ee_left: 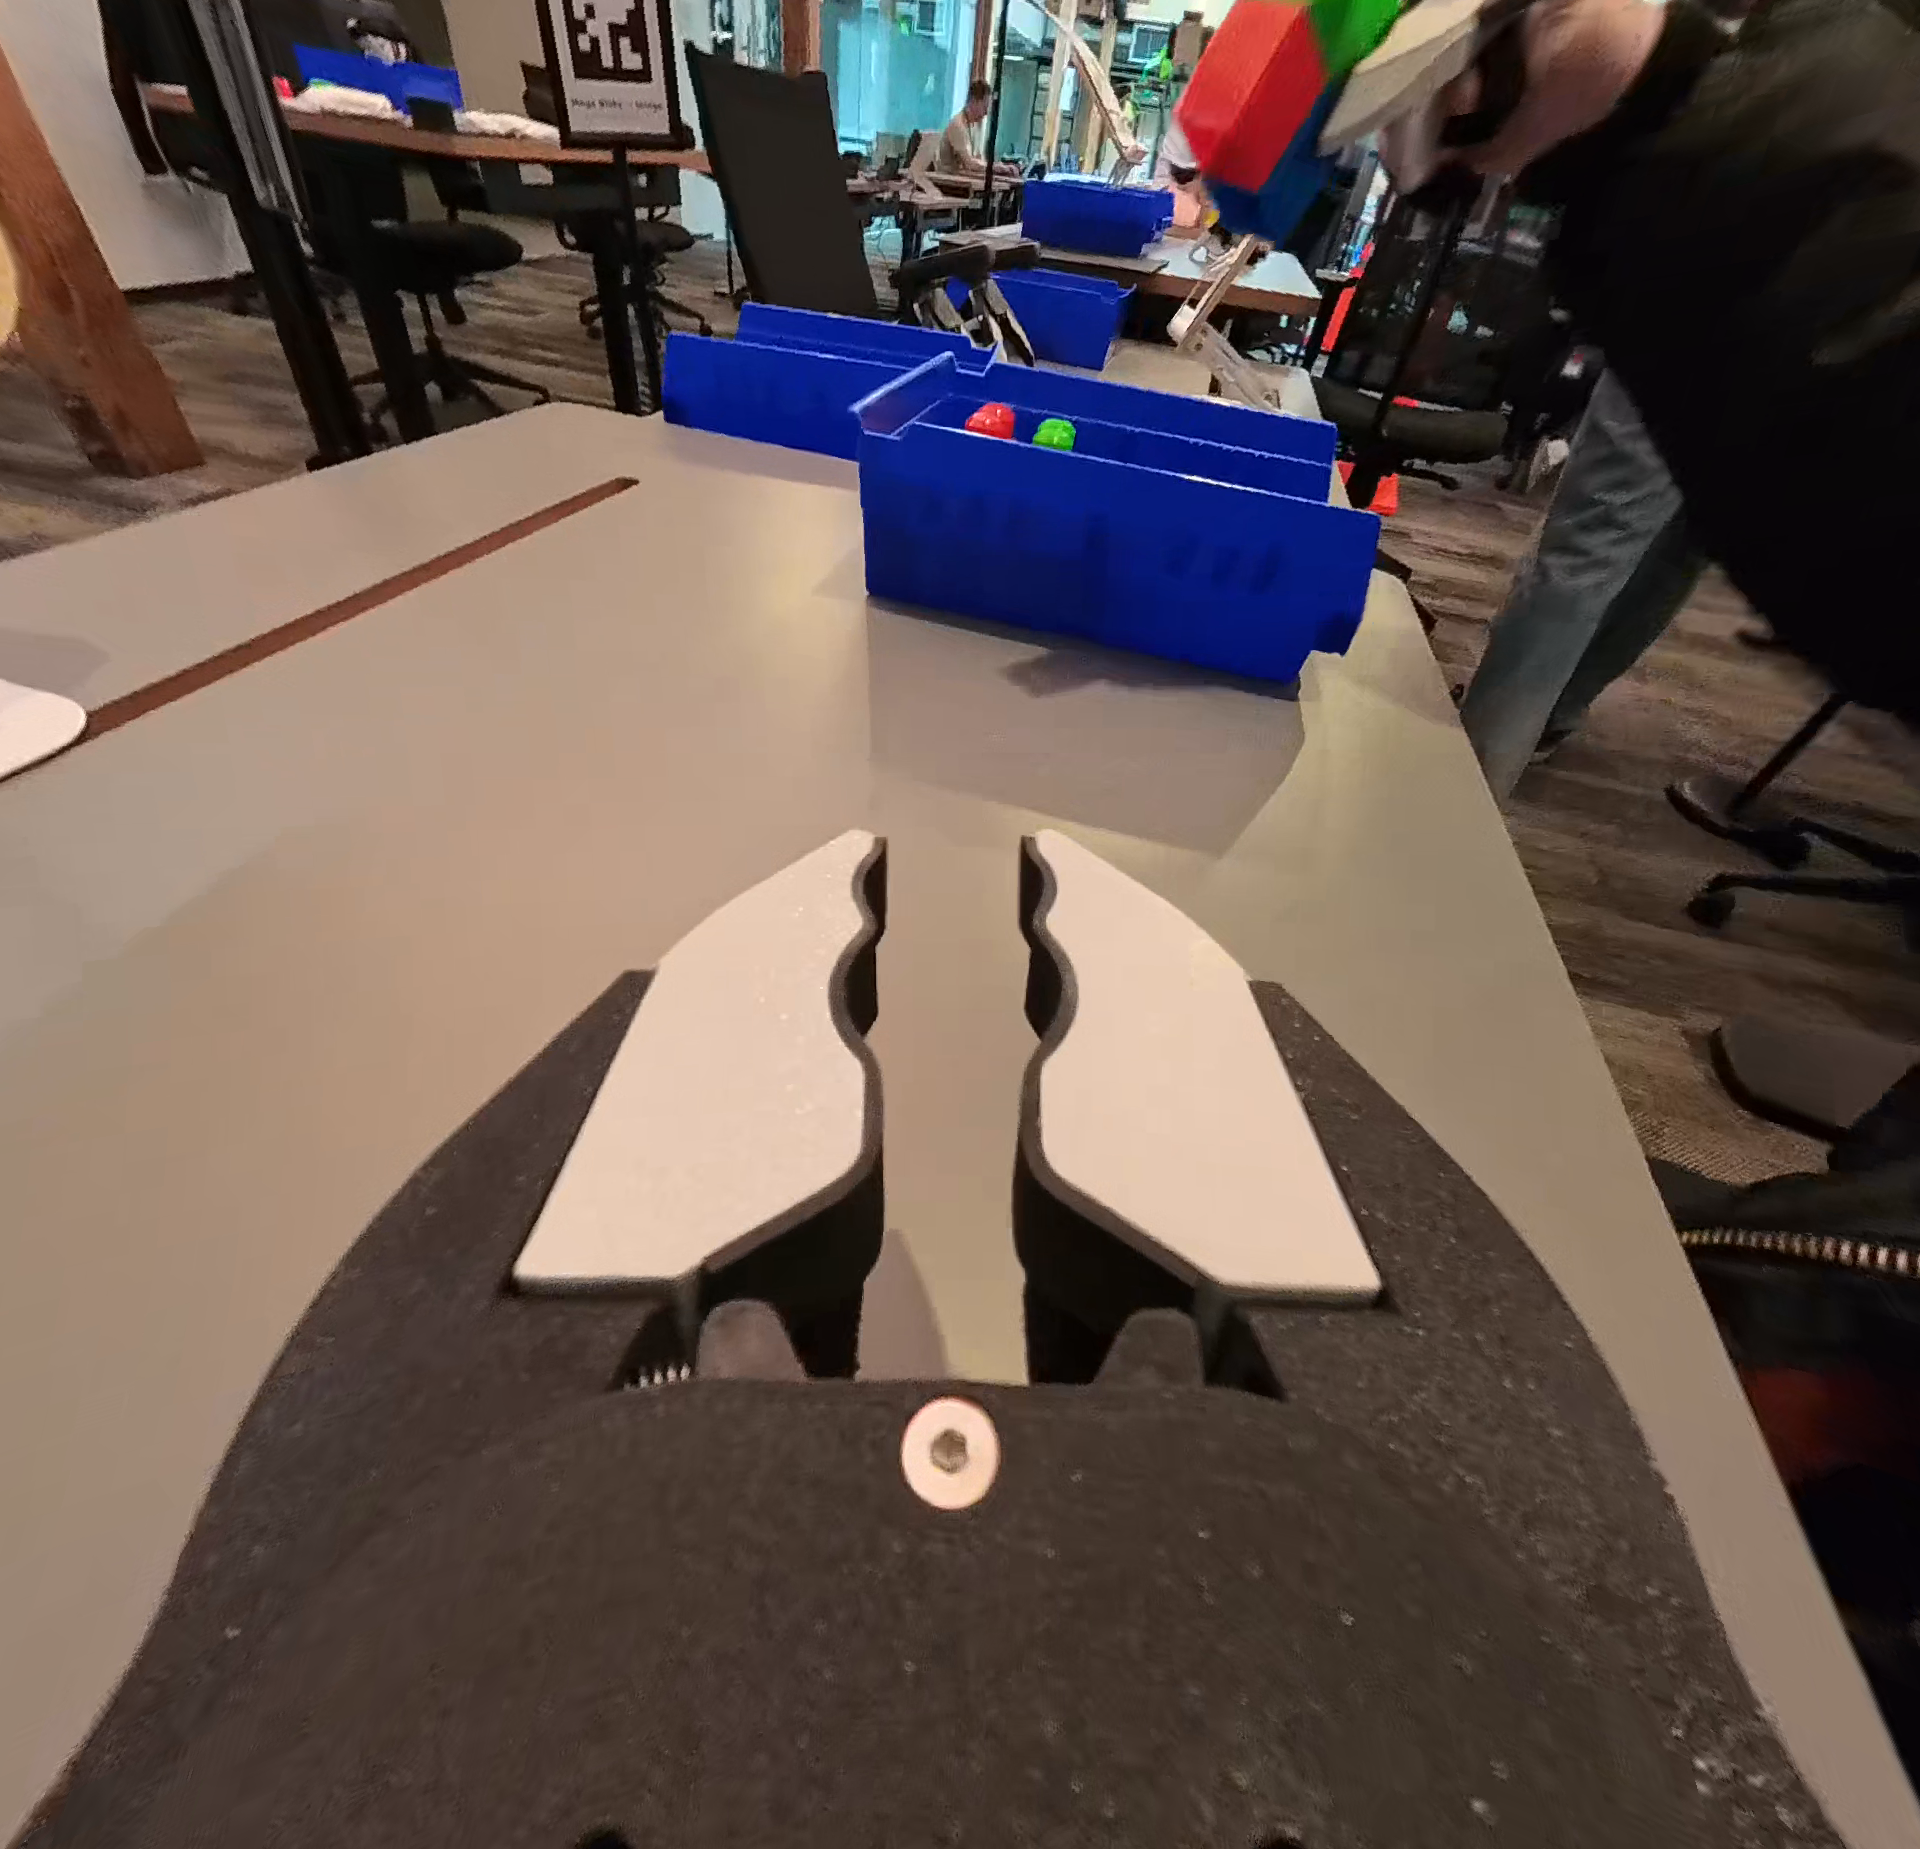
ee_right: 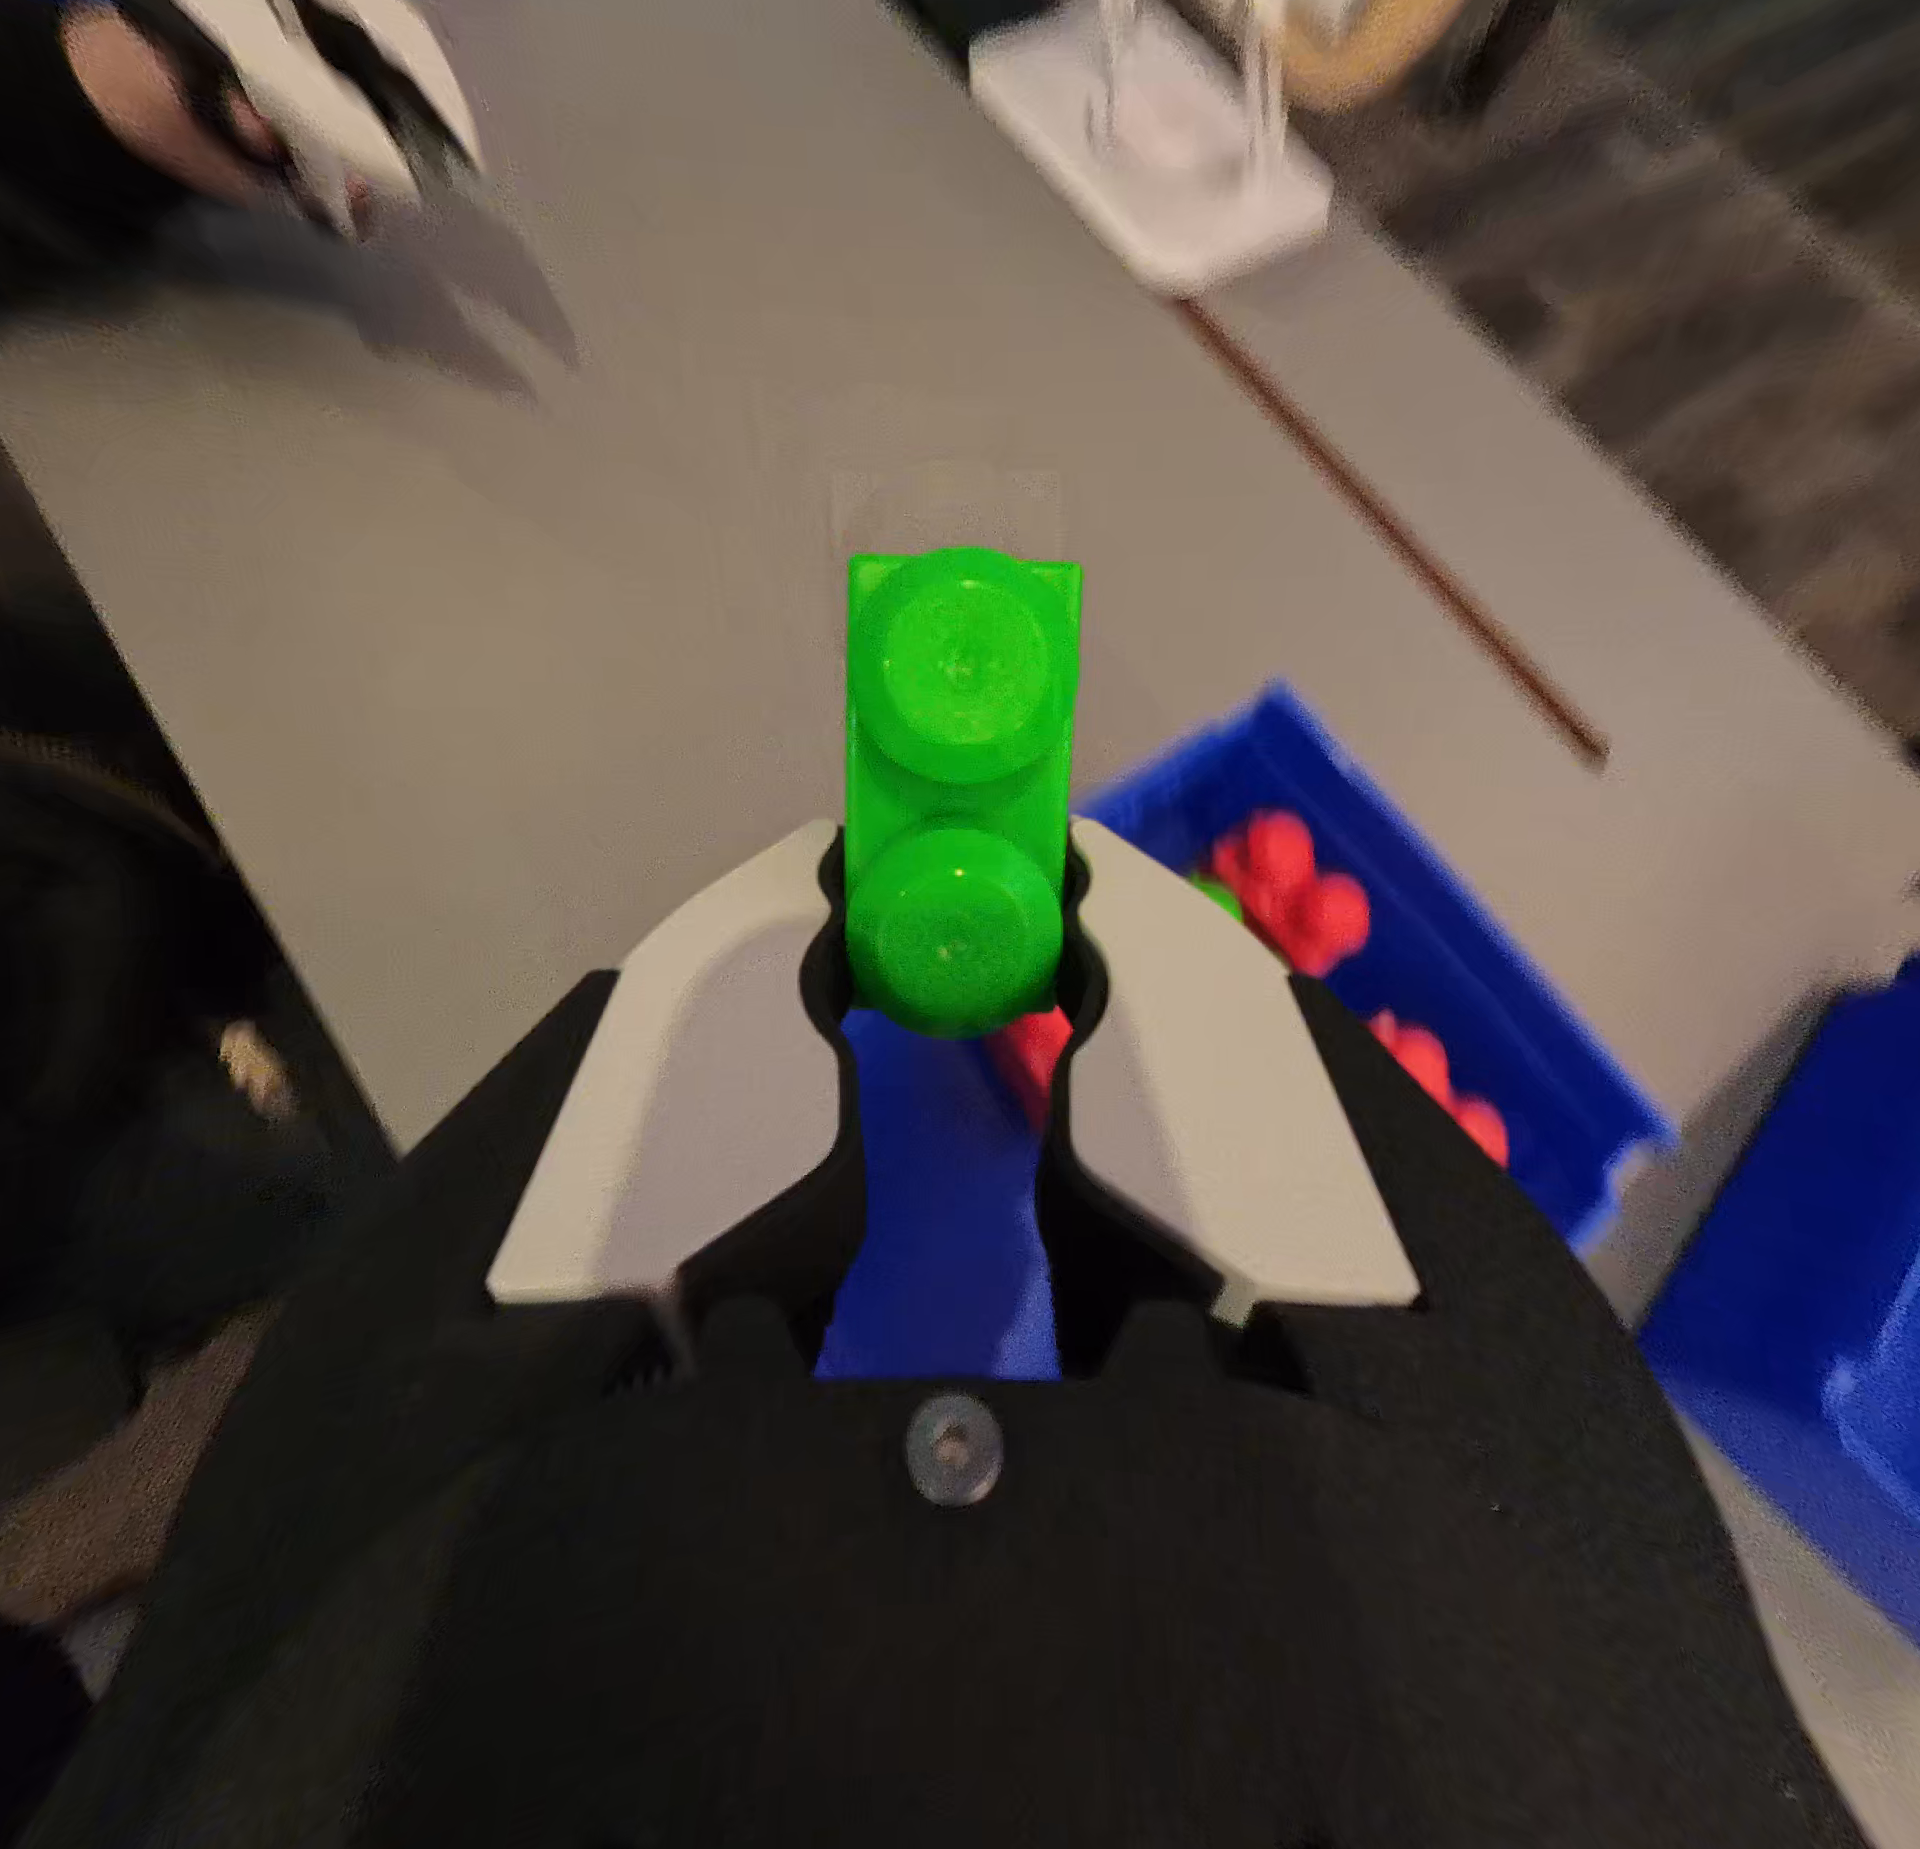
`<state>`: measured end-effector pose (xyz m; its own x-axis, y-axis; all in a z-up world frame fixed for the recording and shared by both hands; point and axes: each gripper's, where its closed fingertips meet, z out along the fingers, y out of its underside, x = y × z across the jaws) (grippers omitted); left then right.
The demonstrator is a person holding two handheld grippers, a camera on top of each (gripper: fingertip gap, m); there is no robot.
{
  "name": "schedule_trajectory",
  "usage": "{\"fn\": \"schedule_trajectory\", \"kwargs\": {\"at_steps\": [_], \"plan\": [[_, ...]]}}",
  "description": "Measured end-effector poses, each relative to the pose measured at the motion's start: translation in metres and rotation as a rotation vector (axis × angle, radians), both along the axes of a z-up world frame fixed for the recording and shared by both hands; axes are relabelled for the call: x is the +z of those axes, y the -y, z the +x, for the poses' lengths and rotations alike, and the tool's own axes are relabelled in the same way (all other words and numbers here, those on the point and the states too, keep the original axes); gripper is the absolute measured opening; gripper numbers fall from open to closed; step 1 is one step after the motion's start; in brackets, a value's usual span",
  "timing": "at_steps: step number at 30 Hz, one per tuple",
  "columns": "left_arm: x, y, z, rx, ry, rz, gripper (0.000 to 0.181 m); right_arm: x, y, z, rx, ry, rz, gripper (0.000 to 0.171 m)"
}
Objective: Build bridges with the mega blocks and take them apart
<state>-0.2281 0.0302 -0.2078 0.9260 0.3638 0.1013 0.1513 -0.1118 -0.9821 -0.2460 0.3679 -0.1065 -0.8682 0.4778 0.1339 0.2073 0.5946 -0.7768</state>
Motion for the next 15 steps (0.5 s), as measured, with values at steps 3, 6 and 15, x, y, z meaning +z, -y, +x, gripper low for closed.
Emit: {"fn": "schedule_trajectory", "kwargs": {"at_steps": [3,6,15], "plan": [[-0.004,-0.009,0.009,-0.067,-0.033,-0.006,0.012,-0.049,-0.080,-0.003,-0.058,0.141,0.171,0.037],[-0.012,-0.018,0.015,-0.102,-0.050,-0.027,0.014,-0.108,-0.129,-0.008,-0.088,0.277,0.382,0.037],[-0.016,-0.035,0.014,-0.077,-0.068,-0.029,0.014,-0.184,-0.152,-0.045,0.090,0.339,0.706,0.037]]}}
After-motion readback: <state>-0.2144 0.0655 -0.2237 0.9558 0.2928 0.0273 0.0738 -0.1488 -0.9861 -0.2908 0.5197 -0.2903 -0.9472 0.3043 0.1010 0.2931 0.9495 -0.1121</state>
